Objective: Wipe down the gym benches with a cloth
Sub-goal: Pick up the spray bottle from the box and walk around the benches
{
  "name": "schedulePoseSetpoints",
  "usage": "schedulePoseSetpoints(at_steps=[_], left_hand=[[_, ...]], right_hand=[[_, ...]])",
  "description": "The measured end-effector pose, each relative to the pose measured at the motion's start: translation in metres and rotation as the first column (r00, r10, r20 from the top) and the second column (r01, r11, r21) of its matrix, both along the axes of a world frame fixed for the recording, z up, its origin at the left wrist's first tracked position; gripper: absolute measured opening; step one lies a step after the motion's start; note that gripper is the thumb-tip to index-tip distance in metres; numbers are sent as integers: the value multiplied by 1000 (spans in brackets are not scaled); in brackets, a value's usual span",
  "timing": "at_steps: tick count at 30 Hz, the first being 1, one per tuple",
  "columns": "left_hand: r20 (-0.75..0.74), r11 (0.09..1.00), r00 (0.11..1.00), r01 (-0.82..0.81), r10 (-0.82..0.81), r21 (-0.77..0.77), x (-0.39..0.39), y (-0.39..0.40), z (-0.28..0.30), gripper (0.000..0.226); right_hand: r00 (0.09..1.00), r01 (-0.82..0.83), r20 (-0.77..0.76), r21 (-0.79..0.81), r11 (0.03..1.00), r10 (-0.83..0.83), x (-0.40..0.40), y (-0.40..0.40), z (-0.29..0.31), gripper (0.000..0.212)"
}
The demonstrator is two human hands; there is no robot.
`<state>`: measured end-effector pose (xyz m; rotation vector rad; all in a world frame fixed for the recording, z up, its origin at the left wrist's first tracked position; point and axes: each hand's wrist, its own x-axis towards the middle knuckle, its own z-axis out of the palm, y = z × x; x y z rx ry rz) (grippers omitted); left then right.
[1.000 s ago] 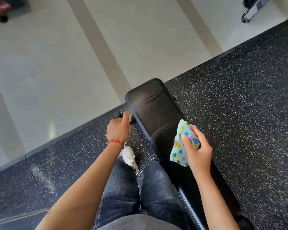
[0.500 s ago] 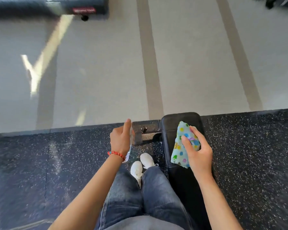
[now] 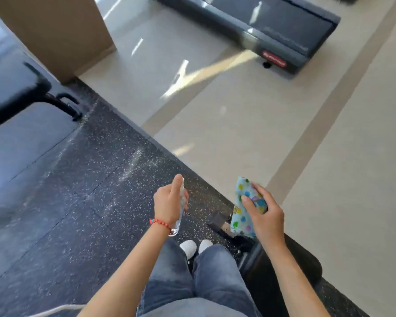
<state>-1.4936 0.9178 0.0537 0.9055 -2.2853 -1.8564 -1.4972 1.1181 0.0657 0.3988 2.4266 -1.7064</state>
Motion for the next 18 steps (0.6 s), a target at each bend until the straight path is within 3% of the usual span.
schedulePoseSetpoints(at_steps=[10, 18], left_hand=[[25, 928, 928, -373, 373, 21, 24, -102, -4, 72], [28, 859, 861, -509, 508, 54, -3, -227, -12, 61]], right_hand=[[913, -403, -36, 67, 913, 406, -50, -114, -3, 35], [839, -540, -44, 51, 840, 542, -98, -255, -8, 36]])
